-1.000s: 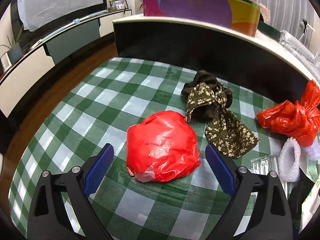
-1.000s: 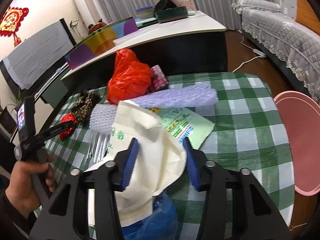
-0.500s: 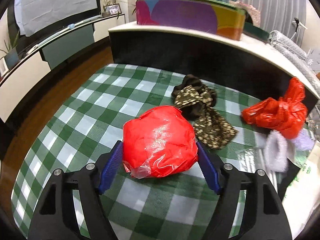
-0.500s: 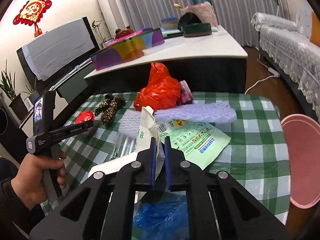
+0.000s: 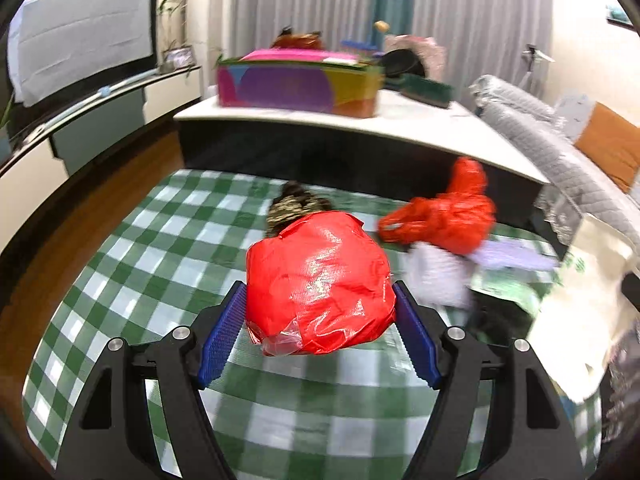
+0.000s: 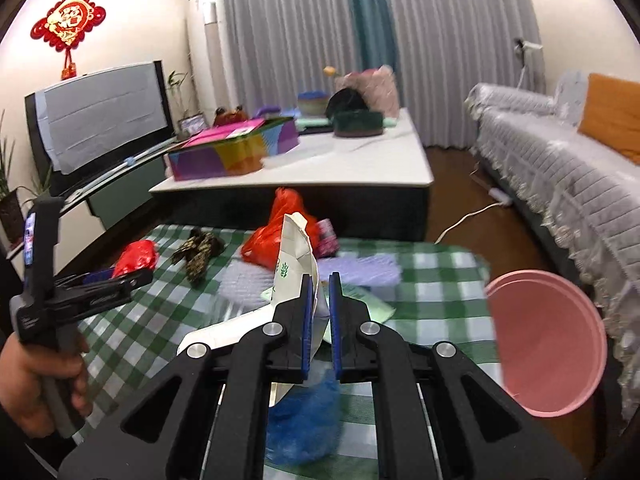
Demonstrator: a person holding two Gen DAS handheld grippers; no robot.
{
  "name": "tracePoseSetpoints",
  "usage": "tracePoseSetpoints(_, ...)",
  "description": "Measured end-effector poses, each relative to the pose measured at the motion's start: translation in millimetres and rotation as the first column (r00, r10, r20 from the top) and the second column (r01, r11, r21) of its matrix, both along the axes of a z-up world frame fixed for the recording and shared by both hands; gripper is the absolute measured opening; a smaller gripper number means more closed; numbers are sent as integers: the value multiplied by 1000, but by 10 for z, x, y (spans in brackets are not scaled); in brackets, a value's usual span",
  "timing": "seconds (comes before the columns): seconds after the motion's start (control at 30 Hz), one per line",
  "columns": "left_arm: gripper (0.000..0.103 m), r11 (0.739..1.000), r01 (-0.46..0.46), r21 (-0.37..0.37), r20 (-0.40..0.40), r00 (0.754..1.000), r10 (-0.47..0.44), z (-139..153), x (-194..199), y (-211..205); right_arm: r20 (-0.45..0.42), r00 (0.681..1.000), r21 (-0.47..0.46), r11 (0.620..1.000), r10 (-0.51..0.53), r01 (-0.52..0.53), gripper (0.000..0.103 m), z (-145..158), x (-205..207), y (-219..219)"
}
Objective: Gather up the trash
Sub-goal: 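Carry the red bag with the left tool while the right tool carries the white tote to the pink bin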
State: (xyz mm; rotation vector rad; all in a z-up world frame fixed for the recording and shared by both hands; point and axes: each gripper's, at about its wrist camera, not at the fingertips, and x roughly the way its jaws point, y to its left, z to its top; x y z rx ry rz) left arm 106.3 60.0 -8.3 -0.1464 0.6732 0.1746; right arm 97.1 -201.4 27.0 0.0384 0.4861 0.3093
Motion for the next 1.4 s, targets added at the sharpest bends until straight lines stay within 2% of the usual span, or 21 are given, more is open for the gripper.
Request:
tracePoseSetpoints(0.4, 70, 986, 162, 35, 90, 982, -165, 294, -214, -627, 79, 977, -14, 979, -200, 201, 8, 410, -272, -667)
tracePoseSetpoints(0.67, 70, 961, 275, 21, 110, 955, -275, 390, -165, -1129, 110, 946, -62, 948, -304, 312, 8, 697, -316, -1230)
tracePoseSetpoints(0.77, 70, 943, 334, 3, 113, 936, -332, 417, -99, -1376, 122, 929, -79, 930, -348, 359, 8, 841, -304, -1438)
tracePoseSetpoints(0.93, 70, 909, 417, 32, 107, 902, -418, 377, 0, -1750, 148, 896, -102, 895, -418, 434, 8, 1032, -288, -1735)
tracePoseSetpoints(1.07, 70, 878, 476, 37, 93, 874, -478, 326, 94, -1989, 152, 871, -110, 868, -467, 485, 8, 1103, -217, -1949)
tracePoseSetpoints(1.2, 70, 849, 526, 49, 113, 842, -528, 350, 97, -2169, 150, 848, -121, 842, -508, 526, 8, 1079, -160, -2179)
tracePoseSetpoints(1.3, 70, 825, 562, 54, 124, 816, -564, 375, 82, -2306, 141, 843, -124, 835, -520, 536, 8, 1034, -144, -2304)
tracePoseSetpoints(1.4, 70, 816, 576, 60, 138, 804, -578, 420, 85, -2408, 127, 856, -140, 845, -502, 516, 9, 999, -40, -2386)
